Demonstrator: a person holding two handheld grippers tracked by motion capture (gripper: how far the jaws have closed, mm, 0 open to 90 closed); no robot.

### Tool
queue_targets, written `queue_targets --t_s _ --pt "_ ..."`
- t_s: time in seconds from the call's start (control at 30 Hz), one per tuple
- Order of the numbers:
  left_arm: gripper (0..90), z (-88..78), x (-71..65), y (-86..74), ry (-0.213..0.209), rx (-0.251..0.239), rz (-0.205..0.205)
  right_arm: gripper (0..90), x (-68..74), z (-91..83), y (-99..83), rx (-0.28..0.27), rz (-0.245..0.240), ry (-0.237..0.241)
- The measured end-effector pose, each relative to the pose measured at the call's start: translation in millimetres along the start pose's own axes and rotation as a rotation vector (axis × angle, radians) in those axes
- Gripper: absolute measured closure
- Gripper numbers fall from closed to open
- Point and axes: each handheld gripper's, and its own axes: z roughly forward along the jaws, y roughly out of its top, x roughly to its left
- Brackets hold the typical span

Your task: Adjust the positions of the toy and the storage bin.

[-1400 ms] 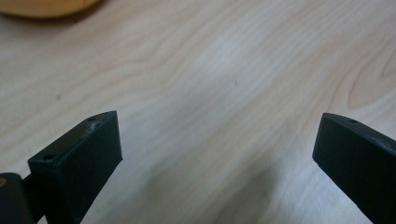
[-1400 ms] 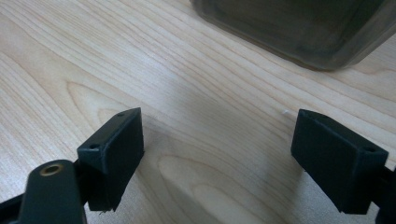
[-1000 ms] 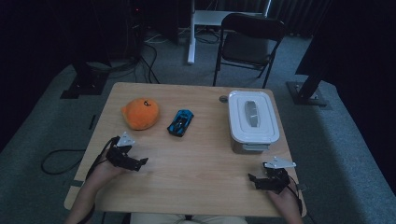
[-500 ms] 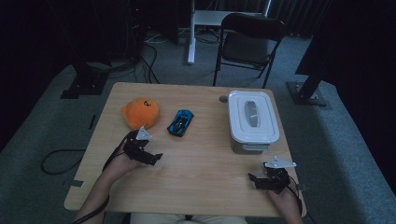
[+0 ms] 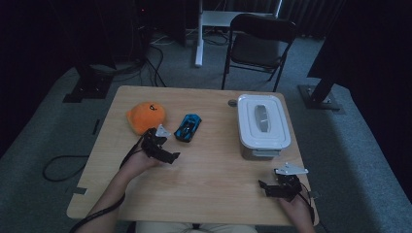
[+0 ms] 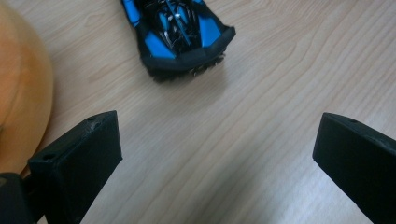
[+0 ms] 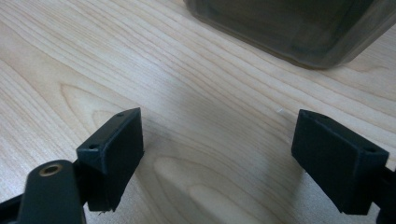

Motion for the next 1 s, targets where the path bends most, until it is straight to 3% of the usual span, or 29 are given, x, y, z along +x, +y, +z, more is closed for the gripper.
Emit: queue_targets --t_s 0.23,0.3,0.43,0.67,0.77,1.0 --pt "1.8 13.5 0.3 19.6 -0.026 0.001 -0.021 16.3 0.0 0.0 0.0 0.001 0.001 0.0" --pt "1.8 17.4 -0.1 25.9 -0.002 0.002 -0.021 16.3 0.0 0.0 0.0 0.001 0.002 0.0" --pt "1.8 26.3 3.4 38.5 -0.002 0.008 -0.047 16.2 -0.1 0.0 0.0 0.001 0.002 0.0" --pt "1.8 43.0 13.4 54.6 0.044 0.028 -0.112 16.4 0.4 0.1 0.0 0.0 -0.005 0.006" --pt "1.8 53.3 20.1 65.8 0.078 0.036 -0.174 15.7 0.2 0.2 0.0 0.0 -0.003 0.005" --pt "1.8 77.4 23.1 76.6 0.096 0.092 -0.188 15.5 0.1 0.2 0.1 0.002 -0.001 0.002"
